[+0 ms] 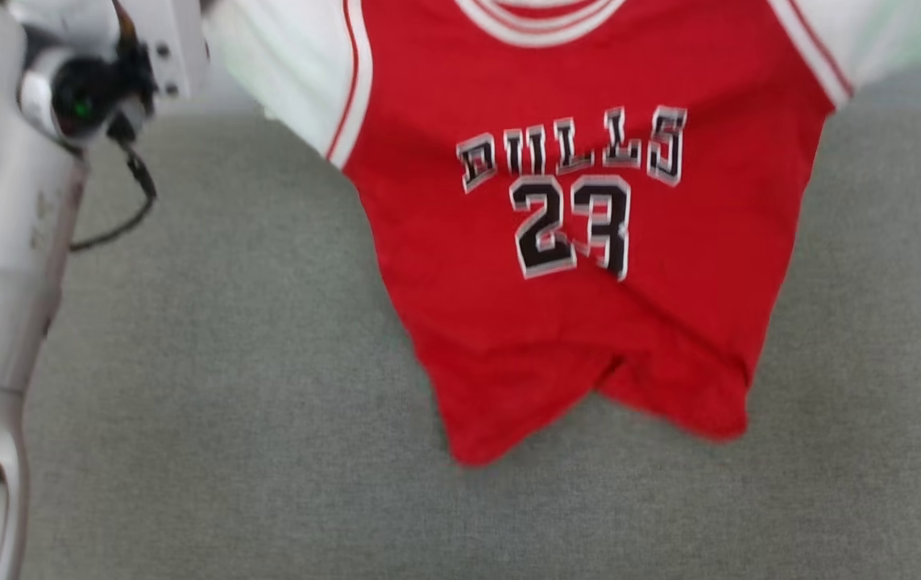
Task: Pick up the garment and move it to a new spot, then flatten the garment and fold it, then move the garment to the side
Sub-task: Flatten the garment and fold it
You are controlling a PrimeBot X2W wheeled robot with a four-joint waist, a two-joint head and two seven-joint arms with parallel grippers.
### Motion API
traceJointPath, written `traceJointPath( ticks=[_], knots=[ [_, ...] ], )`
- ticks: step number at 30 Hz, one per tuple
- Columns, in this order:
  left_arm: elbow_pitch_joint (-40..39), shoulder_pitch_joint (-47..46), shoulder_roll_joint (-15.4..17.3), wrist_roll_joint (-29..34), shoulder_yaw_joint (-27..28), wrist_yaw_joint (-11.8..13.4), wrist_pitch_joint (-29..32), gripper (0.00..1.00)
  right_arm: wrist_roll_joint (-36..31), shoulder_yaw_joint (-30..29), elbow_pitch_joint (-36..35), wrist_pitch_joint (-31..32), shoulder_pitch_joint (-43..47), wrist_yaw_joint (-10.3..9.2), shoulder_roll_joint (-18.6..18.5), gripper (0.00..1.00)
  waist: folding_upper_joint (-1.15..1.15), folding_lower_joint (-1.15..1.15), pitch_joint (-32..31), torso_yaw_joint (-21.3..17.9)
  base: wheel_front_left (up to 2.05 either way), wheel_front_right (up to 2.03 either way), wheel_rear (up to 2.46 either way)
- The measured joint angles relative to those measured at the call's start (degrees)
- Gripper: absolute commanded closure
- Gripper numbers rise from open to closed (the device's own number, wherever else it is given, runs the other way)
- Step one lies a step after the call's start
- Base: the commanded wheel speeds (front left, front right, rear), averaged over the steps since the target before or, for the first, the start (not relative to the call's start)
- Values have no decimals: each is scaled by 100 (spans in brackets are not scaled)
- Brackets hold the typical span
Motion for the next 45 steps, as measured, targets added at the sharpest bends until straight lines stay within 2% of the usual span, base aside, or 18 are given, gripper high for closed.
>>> traceJointPath(
  ticks=[8, 14, 18, 21, 25, 28, 30, 33, 38, 41, 45],
  knots=[
    [428, -723, -122, 211, 166, 48, -1107, 100, -250, 583, 642, -1295, -782, 1, 80, 100, 0, 0, -477, 45, 0, 0, 0],
    [754, -1058, -226, 243, 180, 48, -1302, 100, -154, 899, 1195, -1429, -1138, 1, 182, 100, 0, 0, -555, 94, 0, 0, 0],
    [892, -1307, -290, 266, 176, 93, -1391, 100, -91, 1111, 1388, -1424, -1450, 1, 169, 100, 0, 0, -374, 121, 0, 0, 0],
    [944, -1557, -303, 412, 130, 156, -1709, 100, -202, 1239, 1516, -1638, -1800, 1, 145, 100, 0, 0, -135, 141, 0, 0, 0],
    [1021, -1985, -352, 622, 136, 266, -2426, 100, -782, 1338, 1708, -2483, -2348, 1, 137, 100, 0, 0, 289, 144, 0, 0, 0],
    [1077, -2368, -463, 712, 227, 318, -3178, 100, -1499, 1141, 1969, -3361, -2794, 1, 101, 100, 0, 0, 642, 143, 0, 0, 0],
    [1123, -2657, -545, 745, 308, 352, -3639, 100, -2011, 890, 2072, -3664, -3035, 1, 81, 100, 0, 0, 880, 146, 0, 0, 0],
    [1214, -3088, -682, 762, 410, 386, -4253, 100, -2900, 439, 1848, -3797, -3296, 1, 57, 100, 0, 0, 1239, 163, 0, 0, 0],
    [1302, -3808, -825, 808, 566, 368, -4706, 100, -4145, -253, 464, -3820, -3390, 1, 162, 100, 0, 0, 1854, 232, 0, 0, 0],
    [1296, -4000, -928, 743, 764, 307, -4771, 100, -4531, -412, -124, -3820, -3371, 1, 222, 100, 0, 0, 2236, 291, 0, 0, 0],
    [878, -4073, -924, 802, 1179, 247, -4797, 100, -4775, -541, -477, -3820, -3365, 1, 236, 100, 0, 0, 2765, 368, 0, 0, 0]
  ],
)
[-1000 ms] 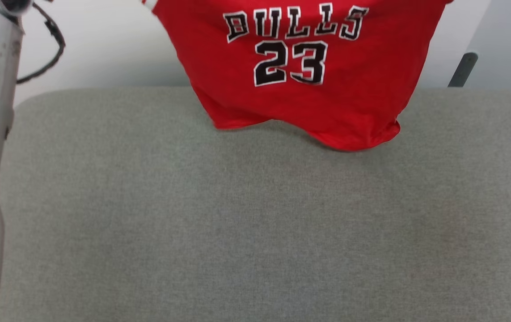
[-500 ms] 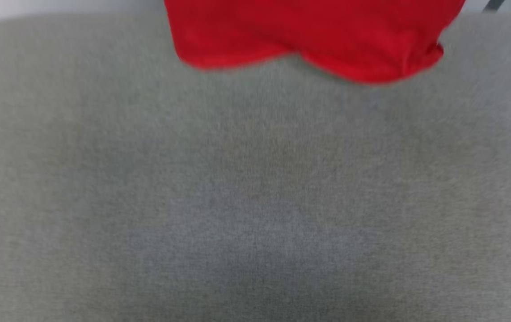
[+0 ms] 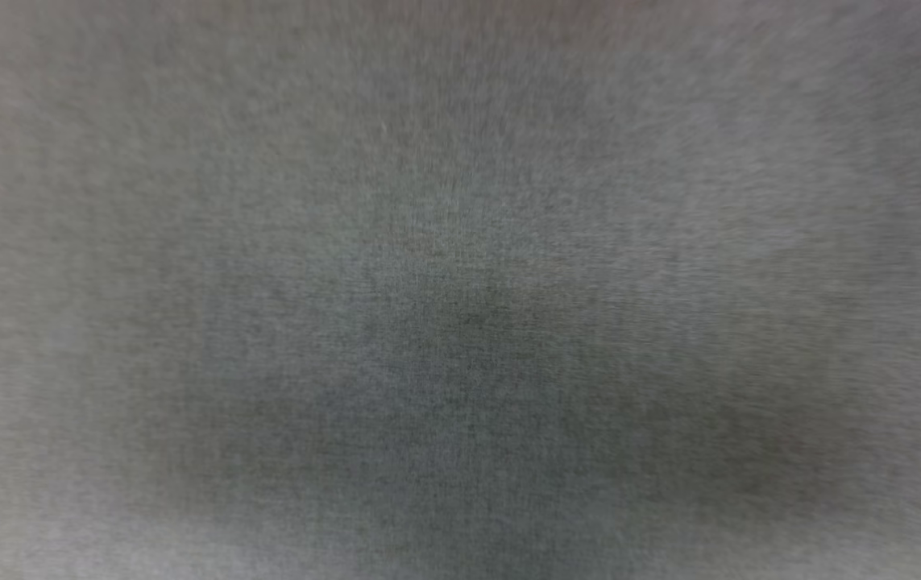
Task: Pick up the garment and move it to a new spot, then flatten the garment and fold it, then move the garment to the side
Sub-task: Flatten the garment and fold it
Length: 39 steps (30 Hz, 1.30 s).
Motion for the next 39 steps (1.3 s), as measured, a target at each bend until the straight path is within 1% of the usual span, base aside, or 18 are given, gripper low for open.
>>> traceJointPath(
  ticks=[2, 4, 7, 12, 15, 18, 22, 25, 28, 30, 33, 34, 37, 39],
  knots=[
    [-134, 88, -38, 31, 222, -5, -12, 100, -41, -164, -36, 0, 15, 0, 27, 100, 0, 0, 264, 39, 0, 0, 0],
    [-190, 303, -71, 200, 296, -36, -12, 100, -104, -192, -86, -1, 142, 0, 30, 100, 0, 0, 516, 77, 0, 0, 0],
    [-213, 667, -165, 319, 505, -57, -8, 100, -109, -237, 20, 0, 465, 0, 138, 100, 0, 0, 858, 138, 0, 0, 0],
    [-85, 1167, -290, 581, 691, -122, -8, 100, -14, -274, 431, 1, 894, 0, 263, 100, 0, 0, 1214, 261, 0, 0, 0],
    [215, 1385, -363, 647, 659, -172, -8, 100, 153, -126, 666, 1, 1086, 0, 288, 100, 0, 0, 1229, 339, 0, 0, 0],
    [528, 1531, -382, 613, 557, -208, 3, 100, 558, 26, 669, 0, 1178, 0, 252, 100, 0, 0, 1116, 384, 0, 0, 0],
    [626, 1922, -420, 450, 177, -227, 115, 100, 1152, 339, 520, 1, 1635, 0, 7, 100, 0, 0, 845, 429, 0, 0, 0],
    [397, 2459, -466, -11, -124, -230, 378, 100, 1677, 593, 406, 0, 2197, 0, -264, 100, 0, 0, 564, 461, 0, 0, 0],
    [31, 3160, -325, -464, -450, -233, 630, 100, 2357, 860, 275, 1, 2846, 0, -541, 100, 0, 0, 229, 492, 0, 0, 0],
    [-269, 3640, -171, -764, -595, -234, 754, 100, 2773, 1036, 82, 1, 3311, 1, -770, 100, 0, 0, -19, 507, 0, 0, 0],
    [-709, 4344, 126, -1040, -790, -233, 869, 100, 3308, 1172, -240, 23, 4065, 0, -1136, 100, 0, 0, -408, 522, 0, 0, 0],
    [-860, 4602, 213, -1162, -815, -233, 876, 100, 3432, 1196, -361, 29, 4313, 0, -1235, 100, 0, 0, -539, 523, 0, 0, 0],
    [-1347, 5476, 550, -1267, -1000, -233, 944, 100, 3836, 1193, -726, 99, 5147, 0, -1478, 100, 0, 0, -942, 519, 0, 0, 0],
    [-1644, 6051, 710, -1435, -983, -233, 970, 100, 4012, 1089, -970, 110, 5757, 0, -1591, 100, 0, 0, -1201, 510, 0, 0, 0]
  ],
)
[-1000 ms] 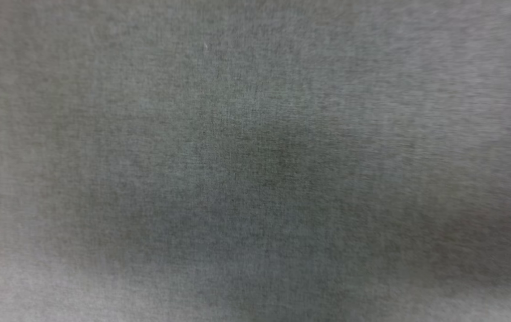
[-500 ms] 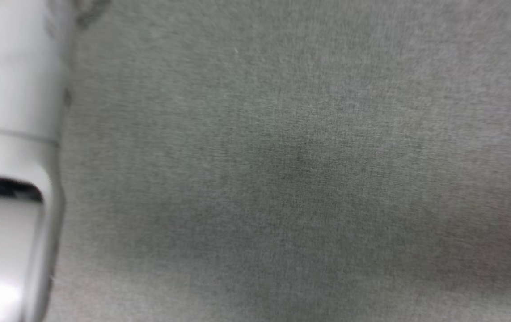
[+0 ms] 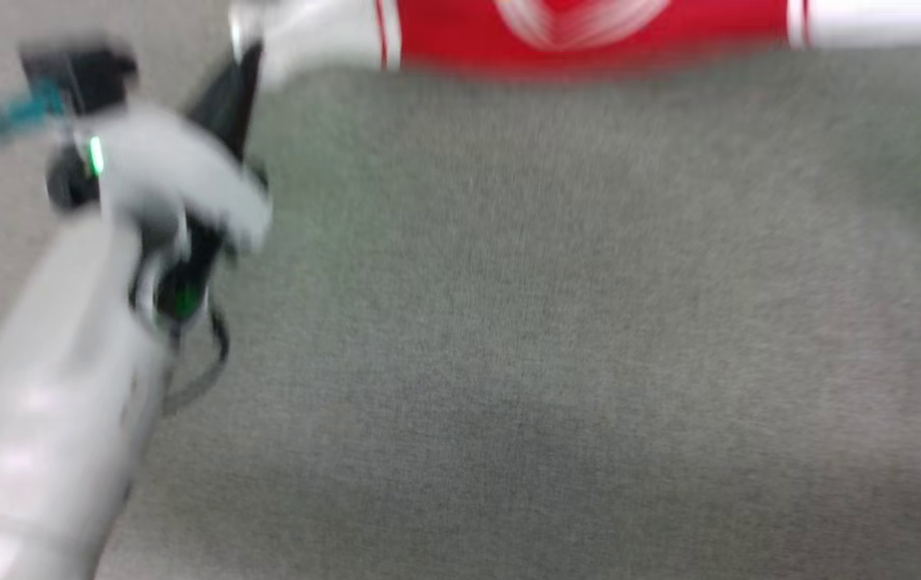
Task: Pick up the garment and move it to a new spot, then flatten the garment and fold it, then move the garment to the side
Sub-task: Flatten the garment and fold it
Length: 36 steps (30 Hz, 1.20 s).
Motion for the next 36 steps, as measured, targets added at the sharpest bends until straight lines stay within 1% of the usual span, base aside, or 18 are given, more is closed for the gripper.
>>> traceJointPath(
  ticks=[2, 6, 10, 15, 17, 21, 24, 28, 32, 36],
  knots=[
    [-366, 616, 186, -30, -24, 49, 8, 100, 91, -164, -238, 27, 616, 0, -92, 100, 0, 0, -253, -12, 0, 0, 0],
    [-1127, 1923, 489, -149, -19, 408, 21, 100, 266, -617, -749, 133, 1836, 0, -149, 100, 0, 0, -721, -43, 0, 0, 0],
    [-1945, 3051, 754, -242, 5, 797, -27, 100, 264, -1018, -1229, 326, 3049, 0, -144, 100, 0, 0, -1104, -76, 0, 0, 0],
    [-2631, 4152, 955, -247, 34, 1218, -257, 100, 199, -1371, -1861, 564, 4303, 1, -90, 100, 0, 0, -1453, -107, 0, 0, 0],
    [-2776, 4489, 972, -257, 13, 1319, -299, 100, 144, -1382, -2083, 657, 4699, 0, -132, 100, 0, 0, -1549, -114, 0, 0, 0],
    [-2873, 5057, 1015, -237, -80, 1446, -433, 100, -31, -1567, -2277, 701, 5383, 1, -144, 100, 0, 0, -1684, -122, 0, 0, 0],
    [-2813, 5387, 975, -245, -136, 1508, -511, 100, -134, -1725, -2336, 699, 5788, 1, -21, 100, 0, 0, -1740, -115, 0, 0, 0],
    [-2573, 5636, 865, -267, -202, 1595, -579, 100, -265, -1889, -2247, 708, 6225, 1, 138, 100, 0, 0, -1776, -76, 0, 0, 0],
    [-2320, 5653, 732, -287, -222, 1559, -653, 100, -222, -2003, -2171, 789, 6370, 1, 344, 100, 0, 0, -1808, -37, 0, 0, 0],
    [-2050, 5583, 616, -285, -271, 1436, -709, 100, -209, -1994, -2153, 913, 6411, 1, 455, 100, 0, 0, -1826, -15, 0, 0, 0]
  ],
)
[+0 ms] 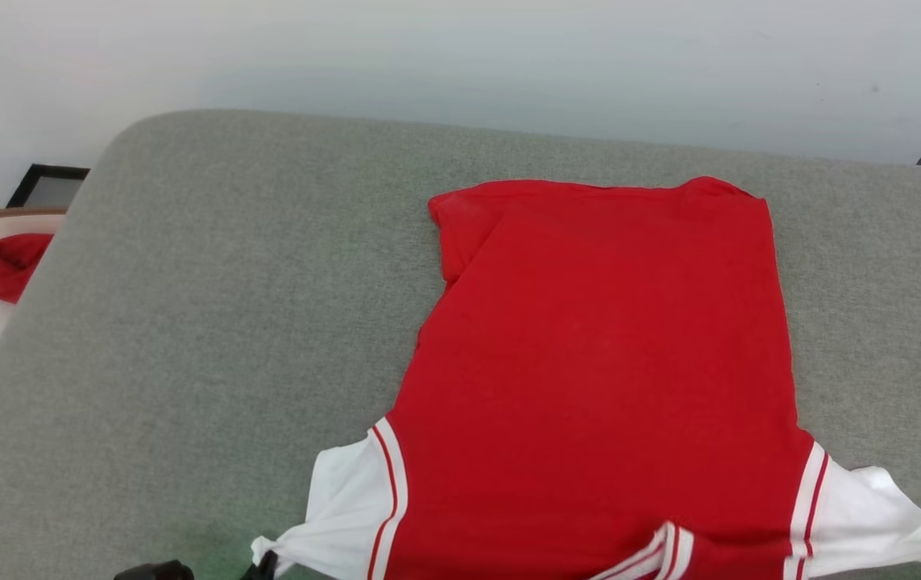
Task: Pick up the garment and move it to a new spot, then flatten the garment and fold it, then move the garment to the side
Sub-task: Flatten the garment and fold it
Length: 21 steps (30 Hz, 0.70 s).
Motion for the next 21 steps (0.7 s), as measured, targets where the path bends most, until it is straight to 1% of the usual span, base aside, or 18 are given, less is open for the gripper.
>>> traceJointPath(
  ticks=[7, 8, 10, 13, 14, 15, 21],
  knots=[
    [364, -236, -185, 58, -34, -193, -92, 100, 99, 154, -82, 218, 2, 0, -8, 100, 0, 0, -18, 13, 0, 0, 0],
    [402, -248, -202, 59, -34, -197, -104, 100, 109, 164, -103, 255, 2, 0, -16, 97, 0, 0, -16, 6, 0, 0, 0],
    [467, -299, -237, 108, -40, -246, -126, 100, 179, 209, -168, 364, 5, 0, -43, 73, 0, 0, -8, -8, 0, 0, 0],
    [546, -349, -302, 108, -34, -297, -156, 100, 296, 223, -270, 510, 12, 0, -60, 53, 0, 0, 12, -35, 0, 0, 0],
    [570, -350, -322, 108, -32, -320, -160, 100, 333, 221, -307, 567, 23, 0, -58, 8, 0, 0, 19, -43, 0, 0, 0],
    [592, -355, -338, 109, -31, -339, -174, 100, 378, 214, -348, 648, 30, 0, -53, 0, 0, 0, 28, -52, 0, 0, 0],
    [693, -456, -434, 159, -29, -424, -200, 100, 656, 119, -865, 1020, 47, -1, -30, 0, 0, 0, 107, -81, 0, 0, 0]
  ],
)
